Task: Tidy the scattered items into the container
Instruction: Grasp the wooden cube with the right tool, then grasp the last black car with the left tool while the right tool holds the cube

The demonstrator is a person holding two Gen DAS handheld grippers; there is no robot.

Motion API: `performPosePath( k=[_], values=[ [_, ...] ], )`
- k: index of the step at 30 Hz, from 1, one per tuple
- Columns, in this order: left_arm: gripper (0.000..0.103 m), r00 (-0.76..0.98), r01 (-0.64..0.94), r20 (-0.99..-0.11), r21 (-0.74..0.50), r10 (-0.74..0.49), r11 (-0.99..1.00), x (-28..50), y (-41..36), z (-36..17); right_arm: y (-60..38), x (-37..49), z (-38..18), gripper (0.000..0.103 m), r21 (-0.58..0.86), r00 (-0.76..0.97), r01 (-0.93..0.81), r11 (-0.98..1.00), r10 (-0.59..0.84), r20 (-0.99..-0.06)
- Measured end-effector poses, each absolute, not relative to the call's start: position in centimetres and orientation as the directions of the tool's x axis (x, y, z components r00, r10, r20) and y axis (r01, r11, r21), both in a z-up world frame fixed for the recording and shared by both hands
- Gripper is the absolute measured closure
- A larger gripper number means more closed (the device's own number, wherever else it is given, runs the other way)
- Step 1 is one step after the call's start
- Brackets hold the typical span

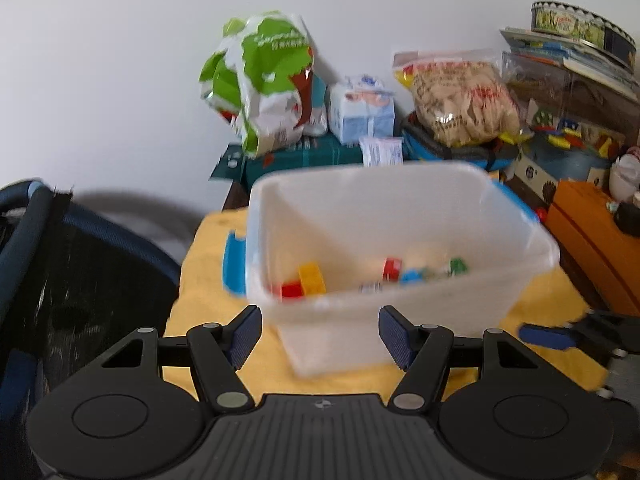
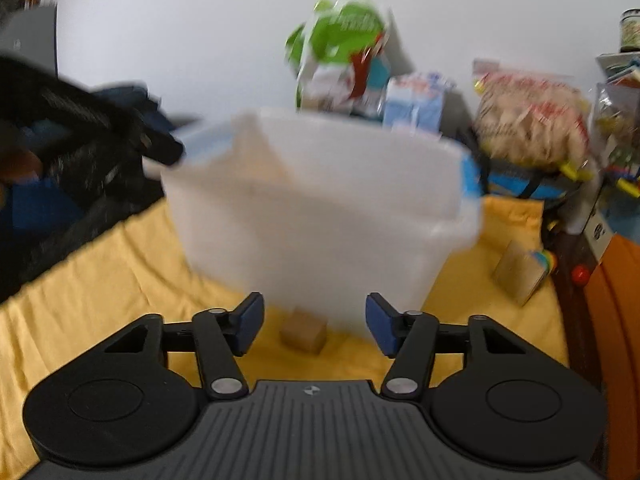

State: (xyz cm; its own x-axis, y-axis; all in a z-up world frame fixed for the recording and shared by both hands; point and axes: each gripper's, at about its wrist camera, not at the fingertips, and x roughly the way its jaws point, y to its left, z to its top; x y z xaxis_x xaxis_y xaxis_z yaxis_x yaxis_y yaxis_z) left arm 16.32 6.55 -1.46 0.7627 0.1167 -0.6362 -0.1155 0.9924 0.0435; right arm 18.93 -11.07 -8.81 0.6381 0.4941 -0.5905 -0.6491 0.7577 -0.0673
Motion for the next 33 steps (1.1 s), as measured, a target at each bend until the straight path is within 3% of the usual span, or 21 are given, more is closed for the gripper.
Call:
performPosePath(
  k=[7,9,11,14,23,33],
  values=[
    [0.035,0.729,-0.118,-0.672,0.067,0.133,0.991,13.4,6.4,-3.3,-8.8,21.0,-12.8,0.046,-0.051,0.641,-0.611,0.790,0.455,-0.618],
    [0.035,0.727,-0.122,-0.673,0.074,0.139,0.990,12.7,6.5,-3.4,-8.4,21.3,-13.5,0.050,-0.051,0.639,-0.602,0.797,0.443,-0.629],
    [0.035,0.721,-0.131,-0.679,0.069,0.143,0.989,12.4,6.7,-3.7,-8.2,21.6,-14.2,0.060,-0.058,0.638,-0.596,0.801,0.429,-0.639],
    [0.035,0.715,-0.141,-0.683,0.067,0.149,0.988,12.1,6.7,-4.0,-8.3,21.8,-14.7,0.065,-0.041,0.632,-0.594,0.803,0.435,-0.641],
    [0.035,0.730,-0.060,-0.679,0.052,0.079,0.997,12.0,3.0,-5.5,-12.8,19.8,-12.3,0.066,-0.007,0.659,-0.589,0.808,0.476,-0.582],
    [0.035,0.719,0.110,-0.694,0.063,-0.036,0.992,12.9,-5.1,-10.3,-21.4,18.4,-10.6,0.066,0.004,0.705,-0.519,0.855,0.430,-0.564]
  ],
)
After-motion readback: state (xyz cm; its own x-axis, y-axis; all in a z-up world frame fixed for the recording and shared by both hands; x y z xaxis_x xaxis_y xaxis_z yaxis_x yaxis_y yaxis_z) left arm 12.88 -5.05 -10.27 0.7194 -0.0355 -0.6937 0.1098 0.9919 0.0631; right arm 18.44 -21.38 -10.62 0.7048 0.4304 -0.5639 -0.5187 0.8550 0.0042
